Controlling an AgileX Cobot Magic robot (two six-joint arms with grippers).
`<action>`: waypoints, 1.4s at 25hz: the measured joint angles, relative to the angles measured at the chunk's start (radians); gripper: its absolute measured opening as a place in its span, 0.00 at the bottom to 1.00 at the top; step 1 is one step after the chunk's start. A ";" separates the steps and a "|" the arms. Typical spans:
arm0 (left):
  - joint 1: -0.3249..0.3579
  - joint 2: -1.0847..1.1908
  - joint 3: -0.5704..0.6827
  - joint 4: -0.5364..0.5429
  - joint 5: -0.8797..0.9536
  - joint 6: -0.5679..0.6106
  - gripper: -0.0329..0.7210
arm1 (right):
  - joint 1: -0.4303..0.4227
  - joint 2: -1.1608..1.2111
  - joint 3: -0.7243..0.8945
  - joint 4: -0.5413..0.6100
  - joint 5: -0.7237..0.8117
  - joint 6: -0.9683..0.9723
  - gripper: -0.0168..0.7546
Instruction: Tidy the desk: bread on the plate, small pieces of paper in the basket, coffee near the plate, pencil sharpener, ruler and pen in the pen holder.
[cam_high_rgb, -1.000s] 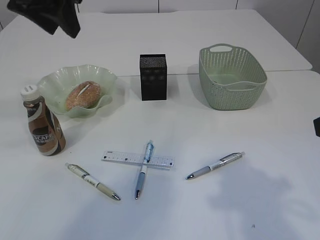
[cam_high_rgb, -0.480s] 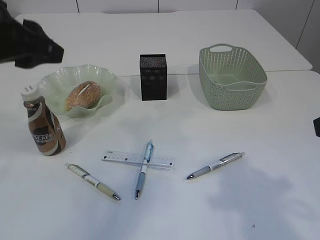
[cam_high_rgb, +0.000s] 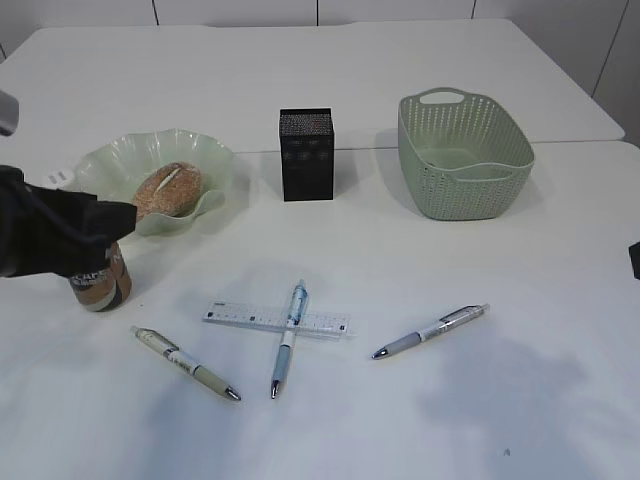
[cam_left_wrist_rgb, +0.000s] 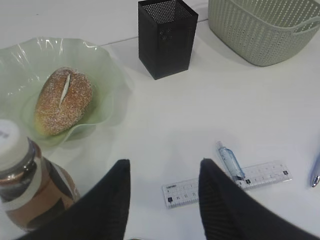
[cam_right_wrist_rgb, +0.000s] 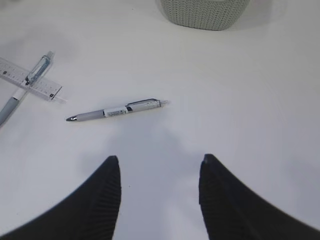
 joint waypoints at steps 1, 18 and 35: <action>0.000 0.000 0.020 -0.004 -0.031 0.000 0.46 | 0.000 0.000 0.000 0.000 0.002 0.000 0.55; 0.000 -0.004 0.051 -0.004 -0.049 0.000 0.46 | 0.000 0.000 0.000 0.000 0.017 0.000 0.55; 0.000 -0.004 0.051 -0.004 -0.045 0.000 0.46 | 0.000 0.000 0.000 -0.002 0.020 0.000 0.55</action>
